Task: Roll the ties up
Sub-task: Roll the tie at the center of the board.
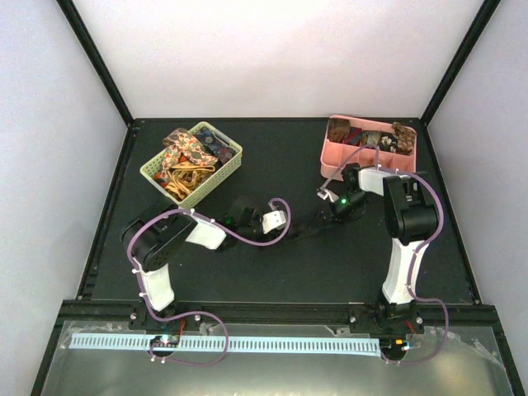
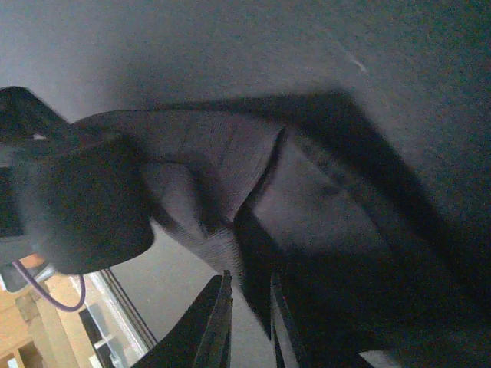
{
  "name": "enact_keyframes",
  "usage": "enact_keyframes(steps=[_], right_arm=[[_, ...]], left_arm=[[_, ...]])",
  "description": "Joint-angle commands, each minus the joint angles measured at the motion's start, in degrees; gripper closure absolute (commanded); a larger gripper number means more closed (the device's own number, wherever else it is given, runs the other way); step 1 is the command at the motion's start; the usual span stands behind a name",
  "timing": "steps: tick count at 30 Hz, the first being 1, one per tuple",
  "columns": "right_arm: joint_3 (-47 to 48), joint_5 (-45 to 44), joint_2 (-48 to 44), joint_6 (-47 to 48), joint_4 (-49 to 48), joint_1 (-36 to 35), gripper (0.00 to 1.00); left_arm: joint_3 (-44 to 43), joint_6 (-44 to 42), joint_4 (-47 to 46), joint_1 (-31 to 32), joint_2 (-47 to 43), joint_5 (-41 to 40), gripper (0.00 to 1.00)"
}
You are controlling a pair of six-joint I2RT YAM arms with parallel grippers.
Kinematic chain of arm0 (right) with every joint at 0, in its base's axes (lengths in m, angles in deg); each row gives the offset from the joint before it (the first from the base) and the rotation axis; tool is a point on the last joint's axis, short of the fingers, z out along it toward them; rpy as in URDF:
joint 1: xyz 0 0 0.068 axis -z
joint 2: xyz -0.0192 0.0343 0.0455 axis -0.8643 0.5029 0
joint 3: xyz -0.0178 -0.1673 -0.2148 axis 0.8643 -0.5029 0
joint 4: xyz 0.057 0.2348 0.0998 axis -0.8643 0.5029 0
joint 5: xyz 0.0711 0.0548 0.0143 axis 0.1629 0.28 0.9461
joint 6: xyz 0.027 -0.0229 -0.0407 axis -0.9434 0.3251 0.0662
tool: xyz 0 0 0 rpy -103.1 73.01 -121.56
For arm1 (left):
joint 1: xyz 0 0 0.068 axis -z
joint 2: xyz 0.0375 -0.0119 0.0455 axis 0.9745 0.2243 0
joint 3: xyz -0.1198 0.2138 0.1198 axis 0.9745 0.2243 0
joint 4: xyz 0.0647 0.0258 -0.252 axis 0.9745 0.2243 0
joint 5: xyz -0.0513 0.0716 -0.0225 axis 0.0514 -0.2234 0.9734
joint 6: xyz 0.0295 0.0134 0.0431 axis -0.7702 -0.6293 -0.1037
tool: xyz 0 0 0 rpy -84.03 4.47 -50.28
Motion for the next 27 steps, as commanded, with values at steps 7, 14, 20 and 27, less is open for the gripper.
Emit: enact_keyframes(steps=[7,14,20,27], right_arm=[[9.9,1.2,-0.3,2.0,1.4,0.2,0.81],[10.5,-0.5,3.1,0.0,0.3,-2.8,0.84],[8.9,-6.3,4.4,-1.0,-1.5,-3.3,0.87],[5.1,-11.8,3.2,-1.8,-1.7,-2.9,0.87]], left_arm=[[-1.4,-1.5,3.6,-0.3,1.8,1.5,0.61],[-2.8,-1.5,4.4,-0.4,2.9,1.5,0.61],[-3.1,-1.3,4.5,-0.4,2.7,1.8,0.60],[-2.0,0.1,2.8,-1.1,0.4,3.4,0.60]])
